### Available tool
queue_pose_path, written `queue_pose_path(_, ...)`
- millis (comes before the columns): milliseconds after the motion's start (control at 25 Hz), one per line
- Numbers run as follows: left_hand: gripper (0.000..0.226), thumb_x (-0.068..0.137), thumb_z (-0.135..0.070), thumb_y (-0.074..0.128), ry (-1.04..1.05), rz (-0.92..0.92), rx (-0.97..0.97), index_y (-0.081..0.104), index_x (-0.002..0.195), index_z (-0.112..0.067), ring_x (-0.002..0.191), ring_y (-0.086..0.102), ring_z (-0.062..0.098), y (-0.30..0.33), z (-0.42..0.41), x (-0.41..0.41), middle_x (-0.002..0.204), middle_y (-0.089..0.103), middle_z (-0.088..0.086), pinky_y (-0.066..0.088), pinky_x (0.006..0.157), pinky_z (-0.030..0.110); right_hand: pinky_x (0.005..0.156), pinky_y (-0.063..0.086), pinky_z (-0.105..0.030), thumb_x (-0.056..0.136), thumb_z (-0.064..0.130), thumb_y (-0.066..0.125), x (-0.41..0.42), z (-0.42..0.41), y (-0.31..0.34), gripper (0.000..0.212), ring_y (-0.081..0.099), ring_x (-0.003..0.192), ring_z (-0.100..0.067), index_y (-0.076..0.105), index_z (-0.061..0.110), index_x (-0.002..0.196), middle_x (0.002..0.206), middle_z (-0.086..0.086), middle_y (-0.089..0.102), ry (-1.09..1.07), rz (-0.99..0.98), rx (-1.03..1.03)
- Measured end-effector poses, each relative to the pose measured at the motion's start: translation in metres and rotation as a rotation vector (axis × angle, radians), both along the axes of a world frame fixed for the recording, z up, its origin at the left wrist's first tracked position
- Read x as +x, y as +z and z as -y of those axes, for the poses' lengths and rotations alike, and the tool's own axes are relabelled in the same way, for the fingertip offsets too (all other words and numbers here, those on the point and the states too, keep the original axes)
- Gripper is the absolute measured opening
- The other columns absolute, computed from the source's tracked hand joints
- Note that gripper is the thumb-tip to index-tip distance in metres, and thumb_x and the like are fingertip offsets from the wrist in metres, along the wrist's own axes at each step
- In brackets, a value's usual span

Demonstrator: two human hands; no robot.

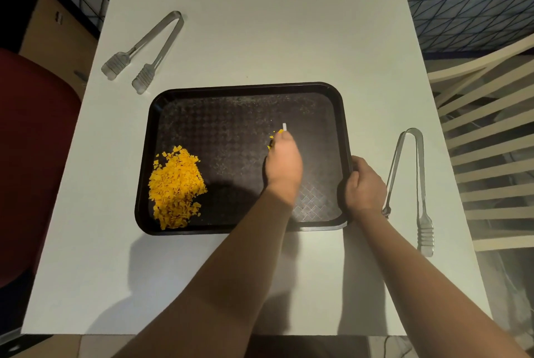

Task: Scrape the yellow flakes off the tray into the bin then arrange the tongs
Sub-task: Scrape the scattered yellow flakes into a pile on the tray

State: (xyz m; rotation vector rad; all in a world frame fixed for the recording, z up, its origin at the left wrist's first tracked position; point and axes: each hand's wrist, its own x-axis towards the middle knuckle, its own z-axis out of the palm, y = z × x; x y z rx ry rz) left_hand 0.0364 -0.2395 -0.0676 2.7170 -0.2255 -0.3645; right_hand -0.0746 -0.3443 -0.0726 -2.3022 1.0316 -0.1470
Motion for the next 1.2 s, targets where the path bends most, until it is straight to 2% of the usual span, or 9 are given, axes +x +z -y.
queue_pose_path(200,0.028,0.094,-0.002,0.037,0.132,0.052,-0.066,0.049,0.118,0.001,0.097,0.062,0.033,0.001,-0.028,0.0,0.114,0.056,0.017,0.05,0.082,0.038,0.076,0.043,-0.034,0.077,0.019,0.027,0.001,0.0,0.0,0.051,0.06,0.089,-0.036,0.056,0.019,0.12,0.1,-0.01,0.068,-0.002,-0.011,0.003)
queue_pose_path(280,0.025,0.093,-0.002,0.039,-0.004,0.081,-0.098,0.051,0.115,0.0,0.093,0.062,0.032,0.004,-0.019,-0.012,0.11,0.056,0.017,0.052,0.077,0.039,0.075,0.042,-0.034,0.078,0.018,0.029,0.0,-0.001,-0.001,0.05,0.06,0.089,-0.036,0.056,0.019,0.119,0.1,-0.01,0.068,-0.001,-0.003,0.0)
queue_pose_path(400,0.02,0.093,-0.001,0.041,-0.262,0.112,-0.029,0.051,0.11,-0.002,0.082,0.065,0.033,0.002,-0.001,-0.045,0.104,0.054,0.015,0.053,0.066,0.042,0.075,0.042,-0.033,0.076,0.02,0.026,0.0,0.0,-0.001,0.053,0.06,0.09,-0.035,0.057,0.019,0.12,0.101,-0.01,0.068,0.001,0.015,0.004)
queue_pose_path(520,0.017,0.092,-0.002,0.044,-0.331,0.078,-0.009,0.05,0.107,-0.003,0.081,0.066,0.034,-0.005,-0.002,-0.057,0.104,0.053,0.015,0.053,0.066,0.041,0.077,0.041,-0.034,0.078,0.026,0.023,0.0,-0.001,-0.001,0.054,0.059,0.094,-0.036,0.056,0.017,0.12,0.104,-0.011,0.068,0.019,0.018,-0.007)
queue_pose_path(600,0.018,0.092,-0.002,0.043,-0.33,0.059,0.001,0.05,0.109,-0.003,0.081,0.065,0.035,-0.006,-0.011,-0.052,0.105,0.051,0.014,0.052,0.068,0.042,0.076,0.04,-0.034,0.085,0.029,0.025,0.0,0.0,-0.002,0.047,0.059,0.093,-0.037,0.056,0.017,0.119,0.101,-0.012,0.067,0.035,0.013,-0.019)
queue_pose_path(720,0.024,0.094,-0.004,0.039,-0.286,0.053,0.056,0.049,0.116,-0.002,0.082,0.063,0.037,-0.005,-0.037,-0.036,0.11,0.05,0.015,0.05,0.07,0.044,0.074,0.039,-0.034,0.093,0.022,0.033,0.0,0.0,-0.003,0.033,0.059,0.092,-0.037,0.055,0.017,0.118,0.099,-0.013,0.067,0.032,-0.003,-0.011)
queue_pose_path(880,0.026,0.096,-0.011,0.037,-0.169,0.066,0.13,0.049,0.116,-0.001,0.088,0.061,0.041,-0.003,-0.088,-0.018,0.117,0.049,0.017,0.046,0.076,0.047,0.075,0.04,-0.035,0.094,0.021,0.034,0.001,0.001,-0.003,0.033,0.058,0.093,-0.038,0.054,0.017,0.12,0.101,-0.014,0.067,0.032,-0.02,0.004)
queue_pose_path(1000,0.026,0.095,-0.013,0.038,-0.071,0.106,0.108,0.05,0.116,-0.002,0.09,0.061,0.04,0.0,-0.094,-0.013,0.117,0.05,0.016,0.046,0.077,0.046,0.077,0.04,-0.035,0.094,0.021,0.034,0.001,0.0,0.0,0.033,0.058,0.095,-0.038,0.054,0.017,0.121,0.103,-0.014,0.067,0.034,-0.024,0.0)
queue_pose_path(1200,0.02,0.096,-0.007,0.038,-0.325,0.079,0.02,0.05,0.112,-0.002,0.083,0.063,0.04,0.002,-0.028,-0.048,0.106,0.05,0.016,0.05,0.069,0.047,0.074,0.039,-0.034,0.094,0.02,0.034,-0.001,0.0,-0.002,0.032,0.059,0.092,-0.038,0.054,0.016,0.119,0.101,-0.014,0.067,0.045,-0.014,-0.011)
